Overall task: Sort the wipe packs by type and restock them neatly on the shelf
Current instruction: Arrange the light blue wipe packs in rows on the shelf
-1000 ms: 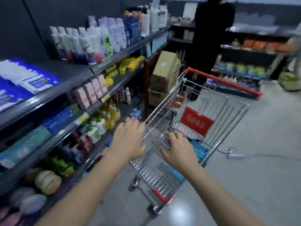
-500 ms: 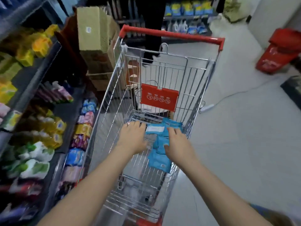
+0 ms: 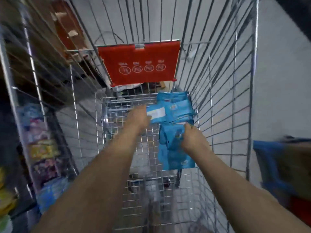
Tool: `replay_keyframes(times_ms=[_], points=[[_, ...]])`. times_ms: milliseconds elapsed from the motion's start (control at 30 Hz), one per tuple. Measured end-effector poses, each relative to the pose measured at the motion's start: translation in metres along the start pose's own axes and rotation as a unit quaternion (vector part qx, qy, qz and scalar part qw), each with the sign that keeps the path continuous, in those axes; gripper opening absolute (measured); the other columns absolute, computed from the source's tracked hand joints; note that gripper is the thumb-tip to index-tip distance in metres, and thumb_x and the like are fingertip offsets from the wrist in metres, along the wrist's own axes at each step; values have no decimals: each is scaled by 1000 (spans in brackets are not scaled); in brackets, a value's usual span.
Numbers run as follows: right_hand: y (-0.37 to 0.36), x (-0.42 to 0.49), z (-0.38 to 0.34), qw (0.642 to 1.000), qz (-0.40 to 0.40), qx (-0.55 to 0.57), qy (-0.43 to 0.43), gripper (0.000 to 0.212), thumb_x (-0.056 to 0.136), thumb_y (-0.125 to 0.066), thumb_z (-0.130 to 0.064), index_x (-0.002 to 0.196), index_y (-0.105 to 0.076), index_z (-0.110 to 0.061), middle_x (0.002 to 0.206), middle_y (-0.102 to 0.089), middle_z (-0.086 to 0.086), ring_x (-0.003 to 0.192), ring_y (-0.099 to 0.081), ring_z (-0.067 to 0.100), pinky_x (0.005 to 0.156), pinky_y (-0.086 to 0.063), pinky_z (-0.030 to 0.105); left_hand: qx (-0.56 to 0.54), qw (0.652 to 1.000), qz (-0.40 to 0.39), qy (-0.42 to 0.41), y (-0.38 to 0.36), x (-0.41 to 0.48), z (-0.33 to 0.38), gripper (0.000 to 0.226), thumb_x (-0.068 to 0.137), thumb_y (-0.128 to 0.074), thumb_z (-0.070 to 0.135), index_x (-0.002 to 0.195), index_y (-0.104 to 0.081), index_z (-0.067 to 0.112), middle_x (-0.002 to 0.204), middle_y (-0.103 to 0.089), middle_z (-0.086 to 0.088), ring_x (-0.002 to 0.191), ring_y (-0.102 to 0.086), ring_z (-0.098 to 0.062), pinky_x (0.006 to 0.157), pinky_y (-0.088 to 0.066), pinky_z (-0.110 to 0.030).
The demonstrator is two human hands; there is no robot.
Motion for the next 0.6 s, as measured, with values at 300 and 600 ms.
replay_keyframes(times_ms=[300, 600], points=[[-23, 22, 19, 998, 63, 14, 9, 84, 83, -62, -5, 150, -12, -14, 151, -22, 10, 133, -33, 28, 99, -41, 40, 86, 995, -24, -33, -46, 54, -15, 56, 81, -70, 37, 125, -47, 11, 123, -53, -12, 114, -49, -30, 97, -34, -40], [-44, 41, 4, 969, 110, -171, 141, 50, 84, -54, -2, 130, -38, -11, 130, -44, 11, 121, -43, 30, 101, -33, 39, -271, 956, 62, 89, -23, 2, -44, 38, 95, -57, 24, 124, -46, 3, 113, -62, -13, 87, -63, -28, 64, -55, -33]])
Point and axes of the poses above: each hand's wrist, its own x-axis towards the middle knuckle, its own y-axis out of the back of the hand, z = x × y, the point moved 5 cm from there along x, towards the middle knuckle
